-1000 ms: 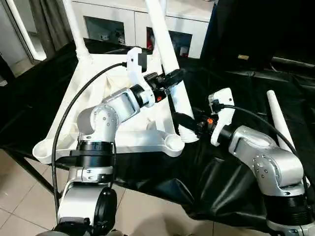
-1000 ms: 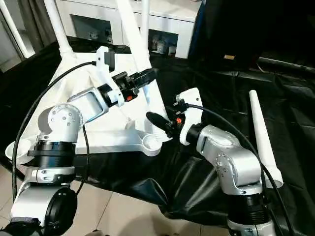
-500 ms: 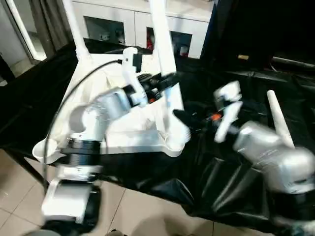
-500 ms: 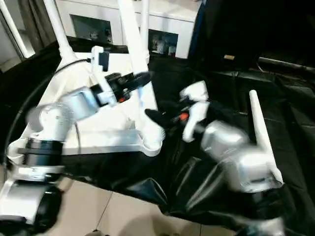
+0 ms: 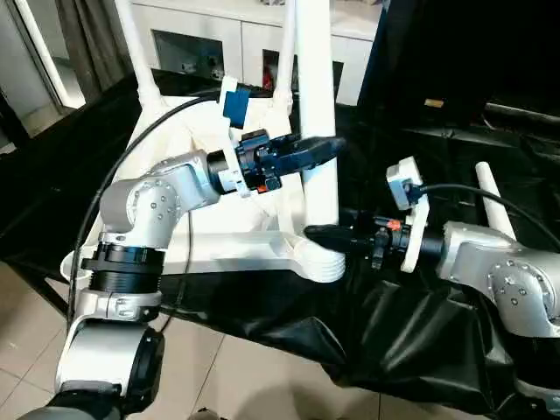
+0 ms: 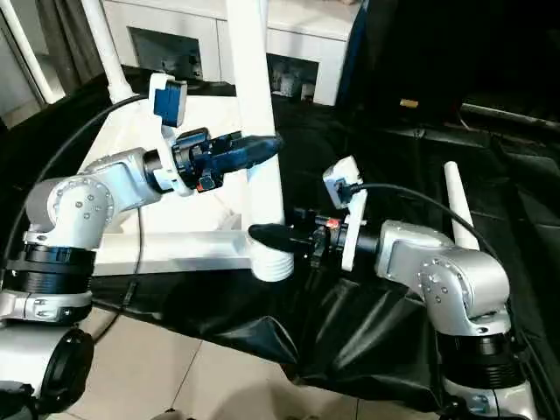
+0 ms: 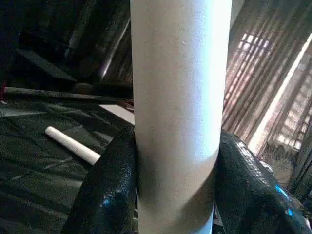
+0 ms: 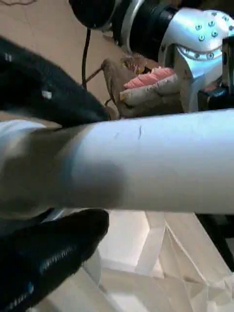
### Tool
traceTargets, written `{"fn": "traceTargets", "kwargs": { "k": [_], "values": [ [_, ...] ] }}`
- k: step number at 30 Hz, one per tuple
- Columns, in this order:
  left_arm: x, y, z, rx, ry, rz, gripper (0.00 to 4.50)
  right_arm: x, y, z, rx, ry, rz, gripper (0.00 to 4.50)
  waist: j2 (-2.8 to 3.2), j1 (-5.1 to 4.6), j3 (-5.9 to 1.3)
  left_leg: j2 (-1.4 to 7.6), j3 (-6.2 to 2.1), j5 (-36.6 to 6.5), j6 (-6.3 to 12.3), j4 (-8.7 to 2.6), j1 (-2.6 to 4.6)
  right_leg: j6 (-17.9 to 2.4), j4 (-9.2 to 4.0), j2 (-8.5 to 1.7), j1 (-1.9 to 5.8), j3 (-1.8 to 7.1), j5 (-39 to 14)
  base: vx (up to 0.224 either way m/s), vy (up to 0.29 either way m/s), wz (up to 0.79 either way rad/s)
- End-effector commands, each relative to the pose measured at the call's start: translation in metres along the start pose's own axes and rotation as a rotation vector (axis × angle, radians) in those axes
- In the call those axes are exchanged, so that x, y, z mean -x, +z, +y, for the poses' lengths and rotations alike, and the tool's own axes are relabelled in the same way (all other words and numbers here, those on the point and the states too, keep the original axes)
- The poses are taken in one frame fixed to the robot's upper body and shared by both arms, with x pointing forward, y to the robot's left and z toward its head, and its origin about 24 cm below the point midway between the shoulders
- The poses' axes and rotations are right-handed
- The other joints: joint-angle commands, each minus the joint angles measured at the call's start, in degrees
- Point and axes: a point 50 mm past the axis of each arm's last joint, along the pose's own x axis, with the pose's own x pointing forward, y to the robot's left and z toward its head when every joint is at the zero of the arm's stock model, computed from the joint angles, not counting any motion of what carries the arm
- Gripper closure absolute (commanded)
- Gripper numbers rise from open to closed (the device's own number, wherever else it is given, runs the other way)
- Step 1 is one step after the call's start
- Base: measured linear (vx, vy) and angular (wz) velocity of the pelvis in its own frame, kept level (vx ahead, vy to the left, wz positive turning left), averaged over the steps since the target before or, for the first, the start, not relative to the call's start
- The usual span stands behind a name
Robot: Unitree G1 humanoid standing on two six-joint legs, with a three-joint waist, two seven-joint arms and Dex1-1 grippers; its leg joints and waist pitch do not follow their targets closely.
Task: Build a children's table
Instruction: Pick table leg
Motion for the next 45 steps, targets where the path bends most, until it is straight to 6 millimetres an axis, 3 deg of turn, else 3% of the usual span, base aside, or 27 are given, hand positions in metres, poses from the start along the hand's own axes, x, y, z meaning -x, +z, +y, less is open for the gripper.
{"fn": "traceTargets", "kwargs": {
  "k": [1, 5, 10, 11, 12, 18, 23, 30, 31, 34, 36, 45],
  "values": [
    [-0.007, 0.012, -0.011, -0.032, -0.092, -0.027, 2.62, 0.003, -0.001, -0.002, -0.005, -0.032, 0.026, 2.04, -0.28, -0.01, -4.10, 0.56, 0.17, -9.7, -0.21, -3.83, 0.43, -7.2, -4.82, -2.82, 3.41, 2.18, -19.5, 0.000, 0.000, 0.00],
    [-0.007, 0.013, -0.010, -0.034, -0.093, -0.032, 2.62, 0.002, -0.001, -0.003, -0.006, -0.034, 0.022, 2.43, -0.22, -0.02, -4.19, 0.60, 0.12, -9.1, -0.29, -3.83, 0.35, -7.6, -4.57, -2.74, 3.47, 2.19, -17.8, 0.000, 0.000, 0.00],
    [-0.006, 0.012, -0.010, -0.040, -0.091, -0.032, 2.62, 0.001, -0.002, -0.003, -0.004, -0.044, 0.016, 2.51, -0.22, 0.01, -4.29, 0.60, 0.15, -8.3, -0.14, -3.78, 0.32, -8.7, -4.24, -2.73, 3.64, 2.22, -15.3, 0.000, 0.000, 0.00],
    [-0.005, 0.011, -0.009, -0.034, -0.087, -0.031, 2.06, 0.001, -0.002, -0.003, -0.004, -0.048, 0.014, 2.52, -0.25, -0.01, -4.28, 0.58, 0.19, -8.4, -0.15, -3.75, 0.34, -8.8, -4.28, -2.75, 3.63, 2.23, -15.5, 0.000, 0.000, 0.00],
    [-0.006, 0.012, -0.005, -0.014, -0.046, -0.037, 1.92, 0.000, -0.002, -0.004, -0.001, -0.056, 0.012, 2.52, -0.23, -0.01, -4.27, 0.57, 0.19, -8.5, -0.14, -3.76, 0.38, -8.8, -4.29, -2.73, 3.60, 2.22, -15.7, 0.000, 0.000, 0.00],
    [-0.008, 0.014, 0.006, -0.050, 0.104, -0.081, 1.45, -0.004, -0.001, -0.007, 0.019, -0.111, -0.008, 2.53, -0.28, 0.03, -4.24, 0.51, 0.14, -9.4, -0.58, -3.75, 0.42, -7.7, -4.64, -2.79, 3.62, 2.17, -18.1, 0.000, 0.000, 0.00],
    [-0.017, 0.002, 0.004, -0.086, 0.218, -0.044, 1.24, -0.013, 0.003, -0.016, 0.064, -0.248, -0.034, 2.53, -0.38, -0.15, -4.23, 0.58, 0.11, -8.4, -0.95, -3.78, 0.21, -7.4, -4.47, -2.76, 3.59, 2.18, -17.0, 0.000, 0.000, 0.00],
    [-0.023, -0.008, 0.010, -0.072, 0.374, -0.023, 1.24, -0.026, 0.006, -0.020, 0.107, -0.357, -0.047, 2.53, -0.59, -0.24, -4.27, 0.43, 0.20, -8.2, -0.69, -3.75, 0.22, -6.7, -4.50, -2.61, 3.54, 2.22, -16.8, 0.000, 0.000, 0.00],
    [-0.023, -0.008, 0.013, -0.071, 0.407, -0.025, 1.52, -0.027, 0.006, -0.021, 0.113, -0.367, -0.047, 2.54, -0.55, -0.25, -4.26, 0.48, 0.19, -8.2, -0.73, -3.76, 0.18, -6.6, -4.47, -2.65, 3.53, 2.25, -16.9, 0.000, 0.000, 0.00],
    [-0.022, -0.007, 0.019, -0.069, 0.470, -0.042, 1.59, -0.030, 0.006, -0.022, 0.127, -0.387, -0.044, 2.54, -0.74, -0.31, -4.21, 0.43, 0.21, -8.4, -0.73, -3.75, 0.19, -6.0, -4.56, -2.52, 3.48, 2.23, -16.9, 0.000, 0.000, 0.00],
    [-0.020, -0.007, 0.020, -0.071, 0.484, -0.046, 1.91, -0.031, 0.006, -0.022, 0.127, -0.393, -0.048, 2.54, -0.66, -0.23, -4.31, 0.35, 0.21, -8.1, -0.56, -3.70, 0.16, -5.8, -4.54, -2.59, 3.53, 2.25, -16.9, 0.000, 0.000, 0.00],
    [-0.017, -0.006, 0.020, -0.070, 0.494, -0.055, 2.54, -0.032, 0.009, -0.023, 0.139, -0.409, -0.053, 2.54, -0.56, -0.25, -4.33, 0.41, 0.24, -7.9, -0.36, -3.68, 0.21, -6.5, -4.37, -2.58, 3.54, 2.28, -14.9, 0.000, 0.000, 0.00]
  ]
}}
